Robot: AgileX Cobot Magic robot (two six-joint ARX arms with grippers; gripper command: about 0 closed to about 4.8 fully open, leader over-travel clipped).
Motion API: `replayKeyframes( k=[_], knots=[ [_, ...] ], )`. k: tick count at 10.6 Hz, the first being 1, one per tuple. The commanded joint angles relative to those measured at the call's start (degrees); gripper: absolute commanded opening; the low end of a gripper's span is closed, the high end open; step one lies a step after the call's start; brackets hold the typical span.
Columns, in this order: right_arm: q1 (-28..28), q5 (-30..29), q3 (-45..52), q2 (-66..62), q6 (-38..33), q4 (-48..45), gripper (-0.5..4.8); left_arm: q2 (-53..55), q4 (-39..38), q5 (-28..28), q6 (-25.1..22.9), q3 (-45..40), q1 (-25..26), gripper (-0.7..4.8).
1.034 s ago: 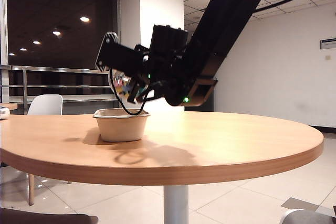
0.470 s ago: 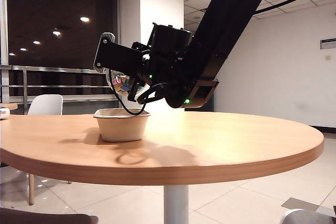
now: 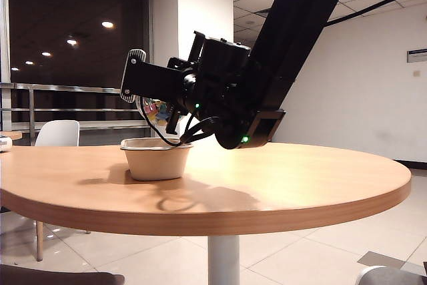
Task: Pick up the box filled with clips, pour some clips from it into the rectangular paper box, and then put the clip box back on the table.
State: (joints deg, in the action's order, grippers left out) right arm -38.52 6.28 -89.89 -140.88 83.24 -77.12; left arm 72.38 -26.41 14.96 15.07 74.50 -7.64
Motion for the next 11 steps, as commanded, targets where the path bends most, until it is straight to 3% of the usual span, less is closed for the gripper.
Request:
replayKeyframes(
  k=[1,3,4,11],
  knots=[
    [0.1,-5.1,-0.3,0.6,2.8,-2.8,-0.04,-0.2,0.3,0.1,-0.1,0.3,0.0,-0.05],
    [0.8,-7.6,-0.3,0.6,5.6,-2.4,-0.04,-0.2,0.3,0.1,-0.1,0.3,0.0,-0.05],
    [1.2,-11.1,-0.3,0.6,10.5,-3.9,-0.04,-0.2,0.2,0.1,-0.3,0.3,0.0,-0.06],
    [1.4,-10.9,0.3,0.5,10.3,-3.8,-0.04,-0.2,0.1,0.1,-0.3,0.3,0.0,-0.06]
  ],
)
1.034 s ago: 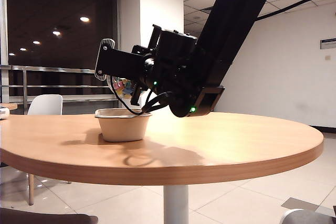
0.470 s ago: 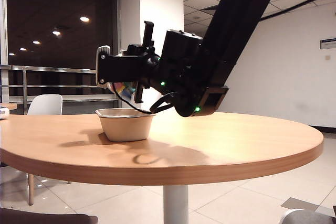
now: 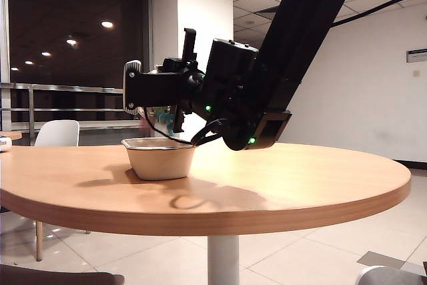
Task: Pick up the box filled with clips, pour some clips from it into the rectangular paper box, and then put the clip box back on the table.
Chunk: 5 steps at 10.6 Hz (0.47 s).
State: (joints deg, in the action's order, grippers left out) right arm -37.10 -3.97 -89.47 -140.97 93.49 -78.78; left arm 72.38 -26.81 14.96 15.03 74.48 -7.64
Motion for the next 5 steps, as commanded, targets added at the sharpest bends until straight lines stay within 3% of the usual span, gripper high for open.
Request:
replayKeyframes(
  k=[1,5],
  knots=[
    [0.0,-0.7,-0.1,0.6,0.0,-2.0,-0.04,-0.2,0.5,0.1,-0.2,0.3,0.0,-0.06],
    [0.2,-1.0,-0.1,0.6,-0.1,0.5,-0.04,-0.2,0.5,0.1,-0.2,0.3,0.0,-0.06]
  ],
)
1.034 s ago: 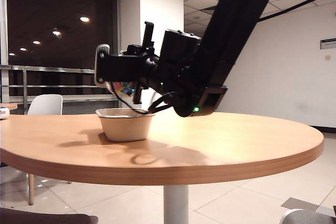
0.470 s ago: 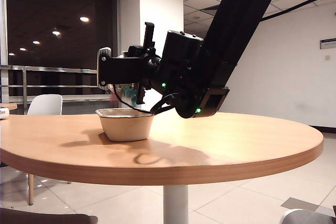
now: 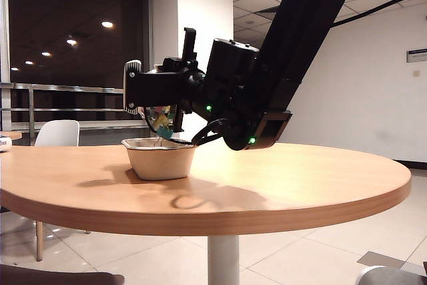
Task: Pick up the box filled with clips, pour some clips from it into the rectangular paper box, and then put the clip box back on the table.
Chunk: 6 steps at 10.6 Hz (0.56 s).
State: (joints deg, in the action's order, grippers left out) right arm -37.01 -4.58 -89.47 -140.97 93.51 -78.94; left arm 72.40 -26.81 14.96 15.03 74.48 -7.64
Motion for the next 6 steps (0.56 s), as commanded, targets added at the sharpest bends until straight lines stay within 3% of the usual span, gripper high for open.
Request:
replayKeyframes(
  k=[1,6],
  knots=[
    [0.1,-0.6,-0.1,0.6,-0.1,0.7,-0.04,-0.2,0.5,0.1,-0.2,0.3,0.0,-0.06],
    [0.3,-0.5,-0.1,1.0,-2.5,4.1,-0.04,-0.2,0.5,0.1,-0.2,0.3,0.0,-0.06]
  ],
)
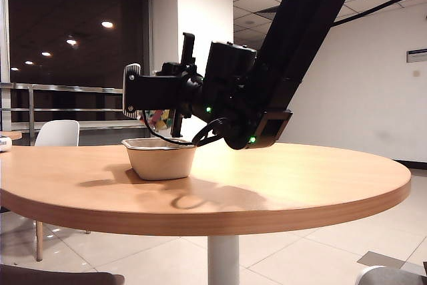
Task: Pick up the box filled with clips, pour some clips from it into the rectangular paper box, and then put the clip box back on the table.
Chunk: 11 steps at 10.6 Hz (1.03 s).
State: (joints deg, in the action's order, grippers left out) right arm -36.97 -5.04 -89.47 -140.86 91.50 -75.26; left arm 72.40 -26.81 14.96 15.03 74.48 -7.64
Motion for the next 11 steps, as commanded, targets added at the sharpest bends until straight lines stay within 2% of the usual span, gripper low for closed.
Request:
replayKeyframes(
  k=[1,6,11],
  knots=[
    [0.3,0.0,-0.1,1.1,-0.6,0.9,-0.04,-0.2,0.5,0.1,-0.2,0.3,0.0,-0.06],
    [1.4,0.3,-0.1,3.3,-5.6,4.7,-0.03,-0.2,0.5,0.1,-0.2,0.3,0.0,-0.06],
    [2.5,0.0,-0.1,6.9,-16.5,14.1,-0.03,-0.2,0.5,0.1,0.0,0.3,0.0,-0.06]
  ],
)
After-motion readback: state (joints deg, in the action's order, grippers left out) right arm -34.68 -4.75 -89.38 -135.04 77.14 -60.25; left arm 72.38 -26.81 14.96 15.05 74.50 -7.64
